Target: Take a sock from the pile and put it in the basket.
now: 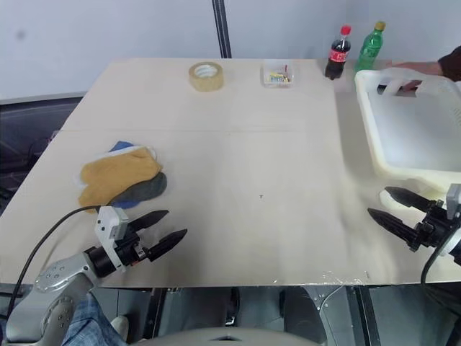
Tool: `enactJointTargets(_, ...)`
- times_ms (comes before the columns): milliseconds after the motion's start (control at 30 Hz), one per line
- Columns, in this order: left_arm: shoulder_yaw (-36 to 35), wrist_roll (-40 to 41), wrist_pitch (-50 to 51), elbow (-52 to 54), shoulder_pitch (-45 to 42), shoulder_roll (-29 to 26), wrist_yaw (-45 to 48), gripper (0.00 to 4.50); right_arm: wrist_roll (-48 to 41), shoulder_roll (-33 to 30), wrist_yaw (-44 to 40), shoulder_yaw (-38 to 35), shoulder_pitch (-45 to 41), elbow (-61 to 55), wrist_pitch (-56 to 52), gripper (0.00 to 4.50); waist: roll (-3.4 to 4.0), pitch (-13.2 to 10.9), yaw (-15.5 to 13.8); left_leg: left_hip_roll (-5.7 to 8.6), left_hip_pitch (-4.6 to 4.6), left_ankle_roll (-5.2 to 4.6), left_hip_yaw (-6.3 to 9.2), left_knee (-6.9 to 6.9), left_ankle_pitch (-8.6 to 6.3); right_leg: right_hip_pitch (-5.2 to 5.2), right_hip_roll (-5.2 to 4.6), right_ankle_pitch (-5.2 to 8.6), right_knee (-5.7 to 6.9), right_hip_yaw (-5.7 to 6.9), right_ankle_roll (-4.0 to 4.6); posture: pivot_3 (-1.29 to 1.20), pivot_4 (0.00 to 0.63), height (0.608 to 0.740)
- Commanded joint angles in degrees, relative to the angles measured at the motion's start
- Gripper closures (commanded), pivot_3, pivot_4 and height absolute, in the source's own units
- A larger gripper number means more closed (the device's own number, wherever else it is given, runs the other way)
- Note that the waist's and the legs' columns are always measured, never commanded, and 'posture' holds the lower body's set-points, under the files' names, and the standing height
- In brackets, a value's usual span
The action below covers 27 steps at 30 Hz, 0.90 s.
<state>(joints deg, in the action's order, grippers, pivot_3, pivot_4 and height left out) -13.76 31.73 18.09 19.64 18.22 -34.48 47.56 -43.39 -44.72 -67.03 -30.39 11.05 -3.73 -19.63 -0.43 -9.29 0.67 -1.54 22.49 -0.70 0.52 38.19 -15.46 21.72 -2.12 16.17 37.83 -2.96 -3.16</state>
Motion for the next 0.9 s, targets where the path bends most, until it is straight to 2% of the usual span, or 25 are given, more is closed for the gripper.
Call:
enactJointTargets(33, -1.4, 0.7, -1.4, 2.5, 1.0, -0.9, 1.8, 0.00, 0.6, -0.6, -2.3, -0.7, 1.5, -1.5, 1.5, 0.07, 0.00, 0.0, 0.0, 0.00, 0.00, 0.00, 0.00, 0.00, 0.00, 0.00, 0.00, 0.00, 0.00, 0.00, 0.00, 0.00, 0.150, 0.740)
enactJointTargets(267, -1.7, 0.5, -3.7, 2.6, 2.2, 0.0, 2.8, 0.00, 4.3, 0.1, -4.9, 2.4, 1.5, 0.3, 5.2, 0.07, 0.00, 0.0, 0.0, -0.01, 0.01, -0.01, -0.02, 0.00, -0.01, 0.00, -0.01, 0.06, -0.05, 0.00, 0.11, 0.00, 0.150, 0.740)
enactJointTargets(700, -1.7, 0.2, -6.4, 1.6, 1.3, 1.1, 2.7, 0.00, 5.2, 0.5, -6.5, 3.4, 0.9, 0.8, 6.7, 0.07, -0.01, 0.0, 0.0, 0.00, 0.02, -0.01, 0.00, 0.02, -0.01, -0.01, 0.00, -0.01, -0.04, 0.03, -0.01, 0.00, 0.150, 0.740)
enactJointTargets(800, -1.6, -2.2, -7.2, 0.3, -0.7, 1.7, -0.2, 0.00, 5.7, 0.4, -7.5, 4.4, 1.3, -0.8, 7.8, 0.07, -0.01, 0.0, 0.0, 0.00, 0.01, -0.01, 0.00, 0.02, -0.01, 0.00, 0.00, 0.00, -0.04, 0.03, 0.00, 0.00, 0.150, 0.740)
enactJointTargets(900, -2.2, -4.2, -7.5, -0.9, -4.6, 3.3, -5.4, 0.00, 1.7, 1.7, -6.5, 5.2, 0.8, -5.8, 4.9, 0.07, -0.01, 0.0, 0.0, 0.00, 0.01, -0.01, 0.04, 0.04, -0.01, -0.01, 0.02, -0.01, -0.01, 0.05, -0.01, 0.00, 0.150, 0.740)
